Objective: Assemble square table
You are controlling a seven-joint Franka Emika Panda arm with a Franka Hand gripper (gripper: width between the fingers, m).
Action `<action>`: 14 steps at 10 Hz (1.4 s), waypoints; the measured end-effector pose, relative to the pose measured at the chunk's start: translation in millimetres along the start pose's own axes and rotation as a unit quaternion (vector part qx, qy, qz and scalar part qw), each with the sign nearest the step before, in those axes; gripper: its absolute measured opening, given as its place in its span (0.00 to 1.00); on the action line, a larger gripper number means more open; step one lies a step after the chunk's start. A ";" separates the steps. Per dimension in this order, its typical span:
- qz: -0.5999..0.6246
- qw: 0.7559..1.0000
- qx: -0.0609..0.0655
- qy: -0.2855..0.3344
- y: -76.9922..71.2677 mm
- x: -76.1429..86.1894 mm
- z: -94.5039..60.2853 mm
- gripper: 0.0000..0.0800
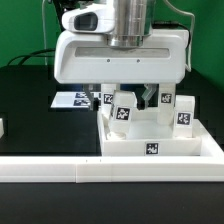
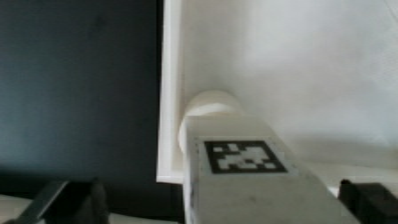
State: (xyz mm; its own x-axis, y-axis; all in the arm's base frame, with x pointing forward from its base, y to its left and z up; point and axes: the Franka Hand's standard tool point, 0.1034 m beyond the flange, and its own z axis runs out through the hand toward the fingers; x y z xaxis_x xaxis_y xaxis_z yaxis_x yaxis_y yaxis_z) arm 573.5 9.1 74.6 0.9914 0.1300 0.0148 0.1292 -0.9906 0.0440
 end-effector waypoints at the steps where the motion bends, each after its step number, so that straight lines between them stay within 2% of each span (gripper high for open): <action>1: 0.000 1.000 0.000 0.000 0.1 0.0 0.0 0.65; 2: 0.000 1.000 0.000 0.000 0.1 0.0 0.1 0.48; 3: 0.000 1.000 0.000 0.000 0.1 0.0 0.1 0.48; 4: 0.000 1.000 0.000 0.000 0.1 0.0 0.0 0.36; 10: 0.036 0.999 0.001 0.000 -0.2 0.0 0.1 0.36; 12: 0.141 0.990 0.005 0.001 0.5 -0.3 0.6 0.36; 14: 0.288 0.957 0.015 0.006 0.3 -1.0 1.3 0.36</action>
Offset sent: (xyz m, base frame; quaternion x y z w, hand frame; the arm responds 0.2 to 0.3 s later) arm 0.0000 0.0000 0.0000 0.0000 0.0000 0.0000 1.0000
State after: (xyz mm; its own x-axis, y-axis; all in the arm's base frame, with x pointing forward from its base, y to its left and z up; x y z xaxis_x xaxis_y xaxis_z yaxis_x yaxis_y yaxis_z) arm 572.5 8.6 73.2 0.8979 -0.4385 0.0387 -0.4387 -0.8986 -0.0043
